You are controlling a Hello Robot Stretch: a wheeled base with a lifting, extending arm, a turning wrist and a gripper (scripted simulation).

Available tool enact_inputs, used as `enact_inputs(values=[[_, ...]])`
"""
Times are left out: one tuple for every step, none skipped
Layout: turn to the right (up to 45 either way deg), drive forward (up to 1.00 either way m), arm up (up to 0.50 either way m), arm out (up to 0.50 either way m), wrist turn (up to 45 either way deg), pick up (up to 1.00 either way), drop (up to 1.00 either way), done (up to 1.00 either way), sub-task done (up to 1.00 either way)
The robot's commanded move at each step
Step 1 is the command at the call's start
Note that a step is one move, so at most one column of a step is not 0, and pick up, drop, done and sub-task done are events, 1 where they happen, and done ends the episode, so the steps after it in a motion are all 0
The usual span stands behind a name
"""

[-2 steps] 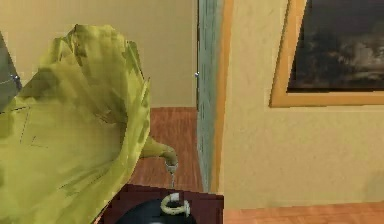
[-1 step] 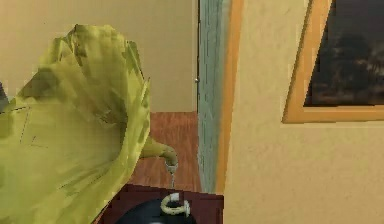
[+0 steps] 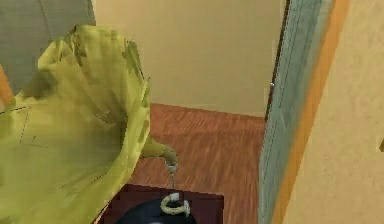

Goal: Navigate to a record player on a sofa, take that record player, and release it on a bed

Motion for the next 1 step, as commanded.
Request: enact_inputs(values=[[0.0,0.55,0.0,0.0,0.0,0.0,0.0,0.0,0.0]])
